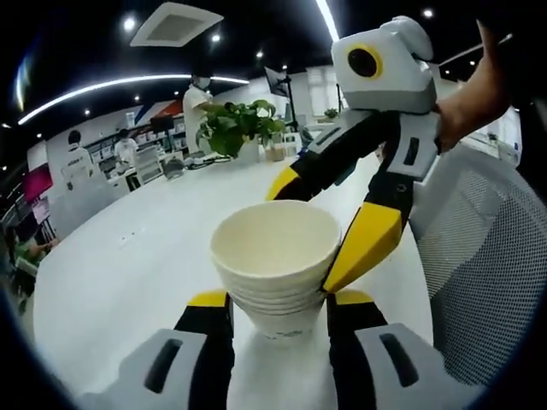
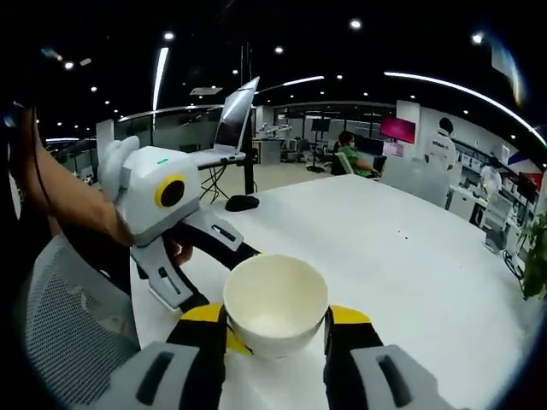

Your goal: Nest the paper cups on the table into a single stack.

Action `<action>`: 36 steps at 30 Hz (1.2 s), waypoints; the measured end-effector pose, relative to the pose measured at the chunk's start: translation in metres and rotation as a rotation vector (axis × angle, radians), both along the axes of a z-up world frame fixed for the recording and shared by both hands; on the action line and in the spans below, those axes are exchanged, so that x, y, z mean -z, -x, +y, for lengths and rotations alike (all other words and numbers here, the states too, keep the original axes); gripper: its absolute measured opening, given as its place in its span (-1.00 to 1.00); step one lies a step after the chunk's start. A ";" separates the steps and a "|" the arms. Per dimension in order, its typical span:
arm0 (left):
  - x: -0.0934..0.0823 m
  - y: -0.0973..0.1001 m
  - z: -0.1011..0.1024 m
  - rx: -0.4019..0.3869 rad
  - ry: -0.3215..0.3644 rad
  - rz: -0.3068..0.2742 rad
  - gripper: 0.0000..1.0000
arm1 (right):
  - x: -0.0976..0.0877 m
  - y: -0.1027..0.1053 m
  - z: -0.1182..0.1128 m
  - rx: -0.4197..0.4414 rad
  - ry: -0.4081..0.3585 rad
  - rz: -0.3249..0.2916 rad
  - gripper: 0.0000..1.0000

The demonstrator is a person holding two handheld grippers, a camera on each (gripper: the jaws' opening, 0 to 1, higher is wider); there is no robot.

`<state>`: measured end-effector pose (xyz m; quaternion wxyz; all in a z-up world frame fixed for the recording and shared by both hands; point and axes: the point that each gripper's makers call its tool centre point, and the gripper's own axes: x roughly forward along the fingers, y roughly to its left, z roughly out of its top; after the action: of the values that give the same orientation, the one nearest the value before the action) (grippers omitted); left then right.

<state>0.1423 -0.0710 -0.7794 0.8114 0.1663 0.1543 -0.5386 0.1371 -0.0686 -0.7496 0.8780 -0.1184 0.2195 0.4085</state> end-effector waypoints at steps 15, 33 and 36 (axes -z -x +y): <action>-0.007 -0.043 0.000 -0.049 -0.002 -0.017 -0.20 | -0.007 -0.045 -0.002 -0.011 -0.004 -0.014 -0.12; -0.003 -0.095 0.011 -0.113 -0.006 0.011 -0.23 | -0.004 -0.095 0.012 -0.025 -0.014 0.008 -0.12; 0.003 -0.100 0.013 -0.124 -0.005 0.028 -0.23 | 0.000 -0.096 0.013 -0.028 -0.006 0.019 -0.12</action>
<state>0.2421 -0.0584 -0.7824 0.8406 0.1508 0.1770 -0.4893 0.2329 -0.0557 -0.7492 0.8704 -0.1152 0.2247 0.4227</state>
